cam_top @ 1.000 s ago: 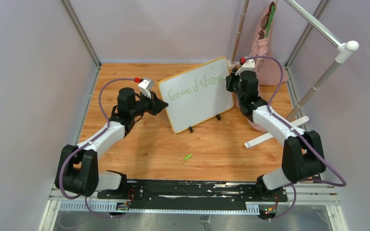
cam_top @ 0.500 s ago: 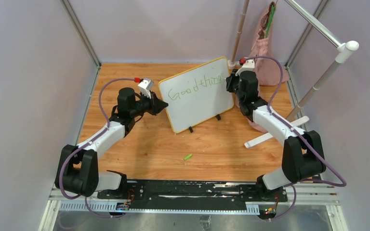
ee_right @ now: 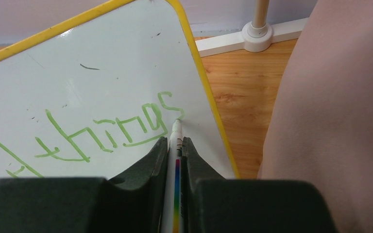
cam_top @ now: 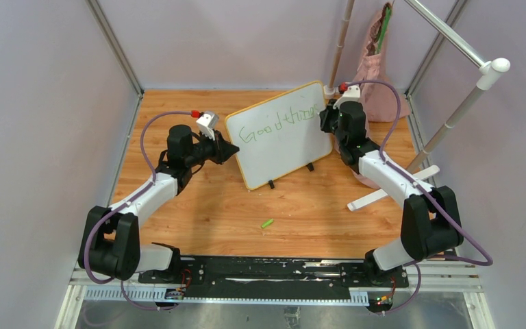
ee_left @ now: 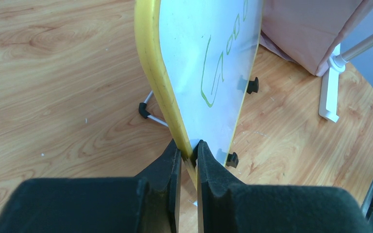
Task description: Write a sentence on the whiteboard
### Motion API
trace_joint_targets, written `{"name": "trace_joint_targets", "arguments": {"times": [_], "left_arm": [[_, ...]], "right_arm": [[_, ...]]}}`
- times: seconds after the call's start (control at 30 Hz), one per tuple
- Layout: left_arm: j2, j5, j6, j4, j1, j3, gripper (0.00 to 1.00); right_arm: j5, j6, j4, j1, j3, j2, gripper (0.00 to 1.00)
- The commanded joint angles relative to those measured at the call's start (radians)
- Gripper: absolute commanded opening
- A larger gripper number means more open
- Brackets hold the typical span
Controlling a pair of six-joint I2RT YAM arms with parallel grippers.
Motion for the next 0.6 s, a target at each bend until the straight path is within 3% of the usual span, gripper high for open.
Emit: {"name": "trace_joint_targets", "arguments": {"times": [0.0,0.57], "left_arm": [[-0.012,-0.069,0.103,-0.022,-0.009,-0.010,0.00],[-0.001,-0.095,0.111,-0.044,-0.009,-0.005,0.00]], "right_arm": [[-0.023,0.022,-0.012,0.020,-0.005,-0.027,0.00],[-0.037,0.069,-0.081,0.022,-0.015,-0.162,0.00]]}}
